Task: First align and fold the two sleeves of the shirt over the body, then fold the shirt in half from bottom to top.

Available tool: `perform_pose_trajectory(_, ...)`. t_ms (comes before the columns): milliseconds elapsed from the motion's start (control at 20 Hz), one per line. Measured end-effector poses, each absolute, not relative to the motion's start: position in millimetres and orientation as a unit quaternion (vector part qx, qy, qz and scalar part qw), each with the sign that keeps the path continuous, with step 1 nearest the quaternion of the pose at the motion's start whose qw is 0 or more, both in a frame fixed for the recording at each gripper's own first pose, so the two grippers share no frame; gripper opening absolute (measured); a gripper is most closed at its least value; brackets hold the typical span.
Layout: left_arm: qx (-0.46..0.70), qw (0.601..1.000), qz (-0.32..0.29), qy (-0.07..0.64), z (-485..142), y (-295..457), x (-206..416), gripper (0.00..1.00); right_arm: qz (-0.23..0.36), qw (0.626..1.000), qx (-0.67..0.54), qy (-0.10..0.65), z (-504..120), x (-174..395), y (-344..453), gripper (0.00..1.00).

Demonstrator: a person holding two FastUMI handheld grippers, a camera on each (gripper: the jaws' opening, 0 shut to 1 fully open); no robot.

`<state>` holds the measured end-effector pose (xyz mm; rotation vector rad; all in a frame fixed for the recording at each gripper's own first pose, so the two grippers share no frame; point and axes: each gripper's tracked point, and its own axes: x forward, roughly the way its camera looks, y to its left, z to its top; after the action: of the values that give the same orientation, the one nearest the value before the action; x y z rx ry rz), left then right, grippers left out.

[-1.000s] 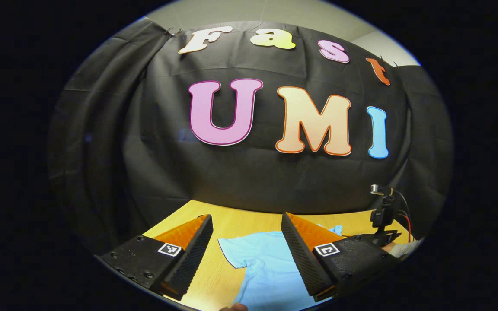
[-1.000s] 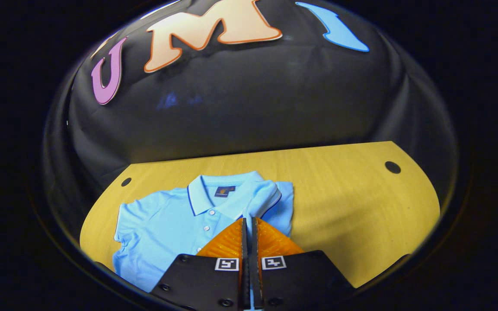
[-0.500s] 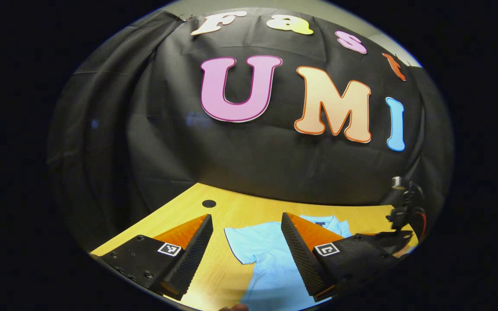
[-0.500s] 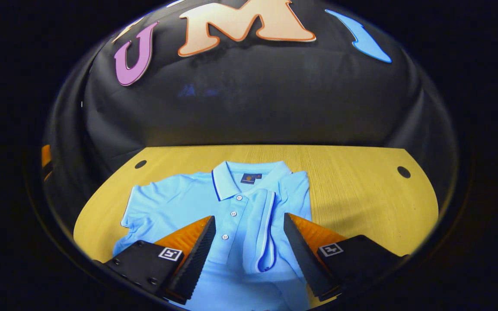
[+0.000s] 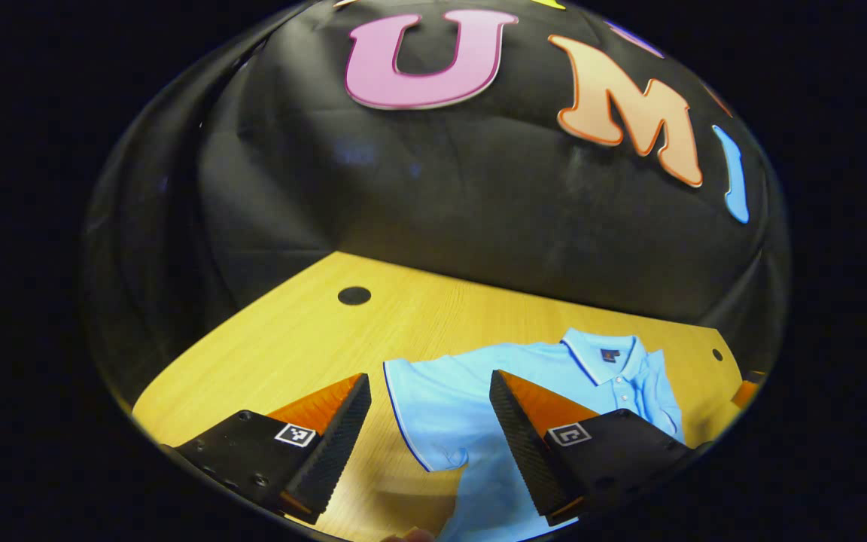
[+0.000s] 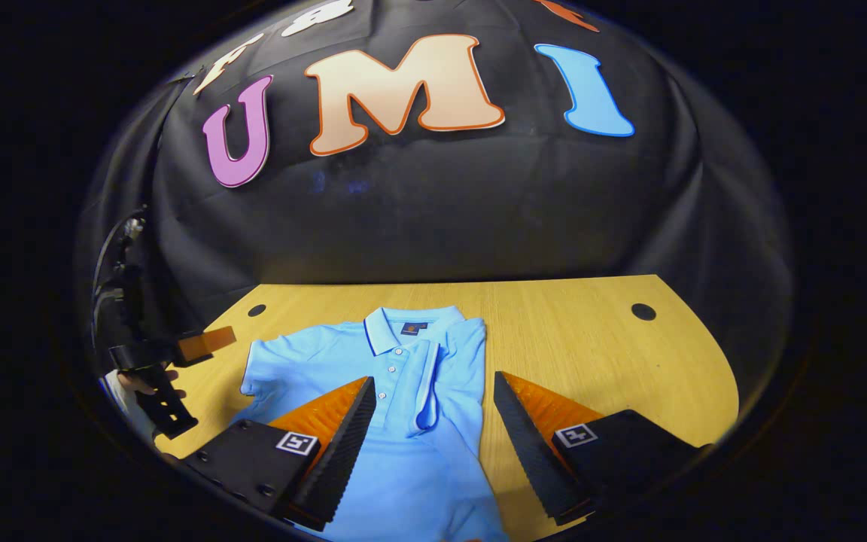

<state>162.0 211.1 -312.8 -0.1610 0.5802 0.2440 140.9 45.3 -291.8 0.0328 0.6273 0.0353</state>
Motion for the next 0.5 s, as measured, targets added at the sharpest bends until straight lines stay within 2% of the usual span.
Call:
perform_pose_trajectory(300,-0.07,0.919,0.119,0.369,-379,220,171,0.95,-0.001,0.946,0.007,0.324,-295,112,18,0.98)
perform_pose_trajectory(500,-0.058,0.915,0.12,0.38,-384,221,172,0.95,-0.007,0.946,-0.001,0.323,-295,103,7,0.98)
